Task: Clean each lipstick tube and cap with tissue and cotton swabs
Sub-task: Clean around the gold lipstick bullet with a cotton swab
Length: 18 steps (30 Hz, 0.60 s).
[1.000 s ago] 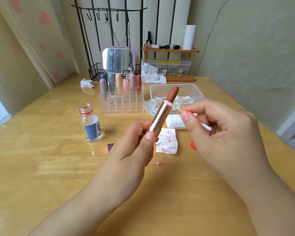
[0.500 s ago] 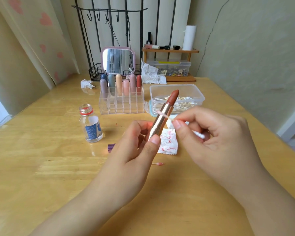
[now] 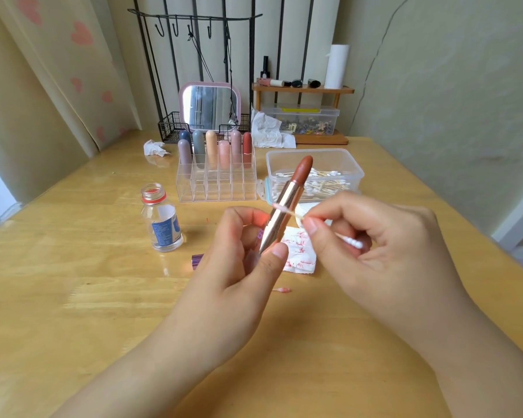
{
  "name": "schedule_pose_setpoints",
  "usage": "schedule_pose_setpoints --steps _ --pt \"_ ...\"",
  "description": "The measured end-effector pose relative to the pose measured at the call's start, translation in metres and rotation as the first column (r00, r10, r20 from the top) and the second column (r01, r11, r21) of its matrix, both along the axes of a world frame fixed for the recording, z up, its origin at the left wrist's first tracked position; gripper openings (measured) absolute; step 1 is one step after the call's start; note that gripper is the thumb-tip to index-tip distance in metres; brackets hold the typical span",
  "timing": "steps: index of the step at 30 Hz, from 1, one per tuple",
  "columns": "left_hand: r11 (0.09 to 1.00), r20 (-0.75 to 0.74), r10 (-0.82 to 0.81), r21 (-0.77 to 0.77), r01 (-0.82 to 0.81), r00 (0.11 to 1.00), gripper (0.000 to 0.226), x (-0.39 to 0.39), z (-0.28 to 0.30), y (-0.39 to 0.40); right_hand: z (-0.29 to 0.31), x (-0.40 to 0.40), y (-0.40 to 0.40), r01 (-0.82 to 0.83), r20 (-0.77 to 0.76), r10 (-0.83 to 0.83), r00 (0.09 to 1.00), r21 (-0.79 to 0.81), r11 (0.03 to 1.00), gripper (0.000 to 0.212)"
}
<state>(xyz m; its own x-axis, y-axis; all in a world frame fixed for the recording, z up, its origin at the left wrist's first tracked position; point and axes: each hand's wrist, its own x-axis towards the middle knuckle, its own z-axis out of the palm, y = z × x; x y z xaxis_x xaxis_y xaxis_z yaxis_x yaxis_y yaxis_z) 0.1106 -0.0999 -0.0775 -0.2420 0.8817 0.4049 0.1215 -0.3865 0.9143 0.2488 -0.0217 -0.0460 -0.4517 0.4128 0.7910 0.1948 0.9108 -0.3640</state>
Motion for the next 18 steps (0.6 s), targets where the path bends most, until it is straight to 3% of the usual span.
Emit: schedule_pose_setpoints --steps 4,10,14,18 --pt "1.000 -0.009 0.009 -0.010 -0.009 1.000 0.019 0.0007 0.0002 -0.0001 0.0024 0.0037 0.0044 0.054 -0.063 -0.055 0.997 -0.017 0.998 0.018" --pt "0.999 -0.038 0.034 0.005 -0.034 0.999 0.018 0.0027 0.0008 -0.0005 0.0007 -0.0004 -0.0017 -0.007 0.005 0.007 1.000 -0.004 1.000 0.013" --pt "0.997 -0.105 0.079 0.000 -0.079 0.991 0.027 0.0057 0.0039 -0.0035 0.0026 0.0028 0.0024 0.077 -0.041 -0.077 0.996 0.004 0.997 0.017" --pt "0.996 -0.104 0.093 0.002 -0.093 0.990 0.030 0.0072 0.0065 -0.0033 0.0003 -0.0006 -0.0018 -0.002 0.039 0.001 0.999 0.011 1.000 0.013"
